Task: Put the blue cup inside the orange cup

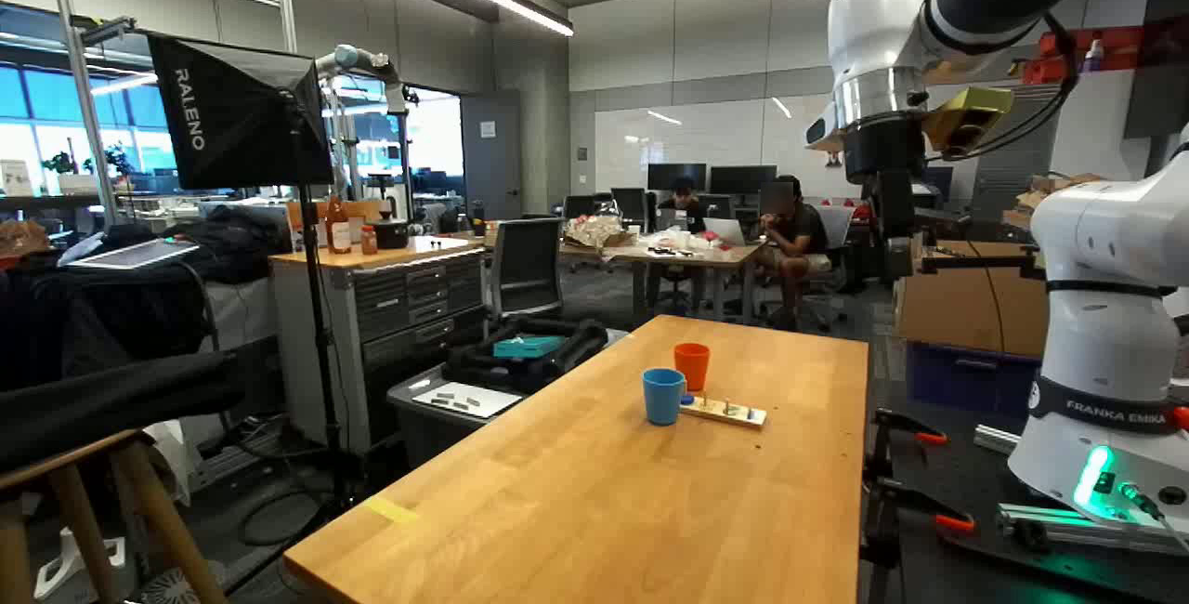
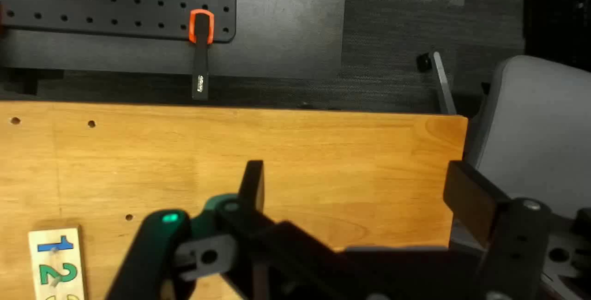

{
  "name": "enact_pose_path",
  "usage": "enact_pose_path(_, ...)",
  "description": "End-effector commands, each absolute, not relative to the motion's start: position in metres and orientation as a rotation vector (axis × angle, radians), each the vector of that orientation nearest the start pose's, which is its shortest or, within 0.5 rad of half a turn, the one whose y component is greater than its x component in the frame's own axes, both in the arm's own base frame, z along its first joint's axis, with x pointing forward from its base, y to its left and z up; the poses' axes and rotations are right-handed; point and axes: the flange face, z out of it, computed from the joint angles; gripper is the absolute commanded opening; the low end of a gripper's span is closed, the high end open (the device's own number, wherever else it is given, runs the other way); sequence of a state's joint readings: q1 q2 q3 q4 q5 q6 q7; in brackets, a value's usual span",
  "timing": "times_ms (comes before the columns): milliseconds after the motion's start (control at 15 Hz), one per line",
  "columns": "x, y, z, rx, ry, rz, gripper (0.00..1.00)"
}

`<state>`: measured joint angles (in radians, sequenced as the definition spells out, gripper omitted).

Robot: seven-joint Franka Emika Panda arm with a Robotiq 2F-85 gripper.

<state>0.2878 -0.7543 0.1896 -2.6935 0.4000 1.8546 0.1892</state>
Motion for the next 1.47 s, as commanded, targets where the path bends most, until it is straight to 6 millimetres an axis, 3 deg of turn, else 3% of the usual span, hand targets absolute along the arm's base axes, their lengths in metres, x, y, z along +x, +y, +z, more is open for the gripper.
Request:
enact_pose_path(0,0.267,0.171,0.443,-2.917,-0.149,0.227,1.0)
enact_pose_path(400,0.266,0.171,0.442,-2.919,-0.202,0.222,1.0)
enact_pose_path(600,0.283,0.172,0.439,-2.891,-0.203,0.191,1.0)
enact_pose_path(667,0.294,0.172,0.436,-2.885,-0.19,0.18,1.0)
enact_pose_path(933,0.366,0.161,0.407,-2.896,0.008,0.04,1.0)
enact_pose_path(1400,0.475,0.163,0.335,-2.904,0.244,-0.103,1.0)
